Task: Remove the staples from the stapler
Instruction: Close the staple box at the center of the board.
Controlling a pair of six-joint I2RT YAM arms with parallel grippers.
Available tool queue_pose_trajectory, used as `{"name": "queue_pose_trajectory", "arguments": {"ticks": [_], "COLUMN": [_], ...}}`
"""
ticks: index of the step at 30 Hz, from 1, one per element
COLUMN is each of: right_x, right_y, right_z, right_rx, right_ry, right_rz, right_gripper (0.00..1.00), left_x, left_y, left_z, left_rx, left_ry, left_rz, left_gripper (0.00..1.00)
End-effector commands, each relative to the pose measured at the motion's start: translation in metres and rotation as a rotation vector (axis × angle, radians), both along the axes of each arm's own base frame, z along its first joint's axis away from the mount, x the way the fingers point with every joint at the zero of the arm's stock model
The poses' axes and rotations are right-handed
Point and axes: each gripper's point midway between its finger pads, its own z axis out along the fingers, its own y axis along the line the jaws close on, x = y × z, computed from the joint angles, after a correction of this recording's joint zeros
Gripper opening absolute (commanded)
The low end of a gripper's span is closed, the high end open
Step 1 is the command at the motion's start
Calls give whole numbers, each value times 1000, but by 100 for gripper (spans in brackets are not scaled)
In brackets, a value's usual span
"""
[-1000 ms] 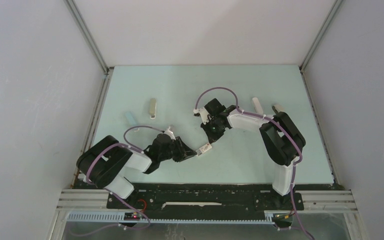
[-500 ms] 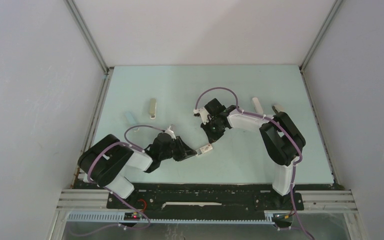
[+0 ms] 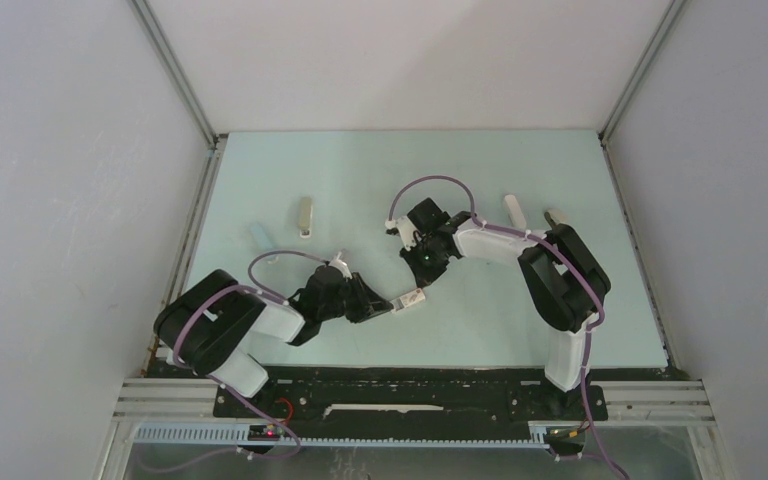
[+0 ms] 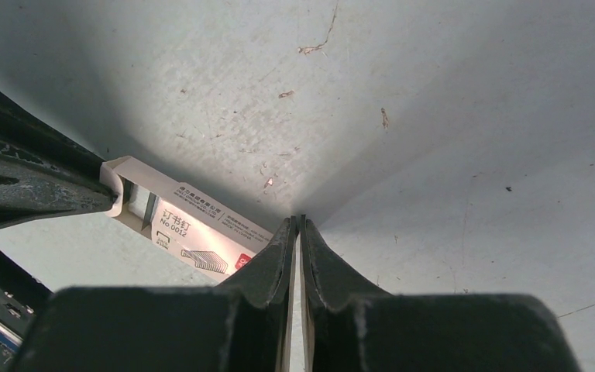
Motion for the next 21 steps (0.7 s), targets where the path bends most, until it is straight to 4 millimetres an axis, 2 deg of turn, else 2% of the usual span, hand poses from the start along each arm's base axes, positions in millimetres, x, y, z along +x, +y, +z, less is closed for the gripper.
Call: {"name": "queue_pose_trajectory", "arguments": {"ticks": [1, 21], "right_x": [-13, -22], "right_y": [0, 9], "right_z": [-2, -3], "right_rx": [-11, -19], "right_ry": [25, 14], "right_rz": [14, 45], "right_gripper": [13, 14], "left_x": [15, 14], "left_y": [-8, -8], "left_z": [22, 23], "left_rx": [-37, -32], "left_ry": [-47, -46], "left_rz": [11, 7], "left_gripper": [18, 15]}}
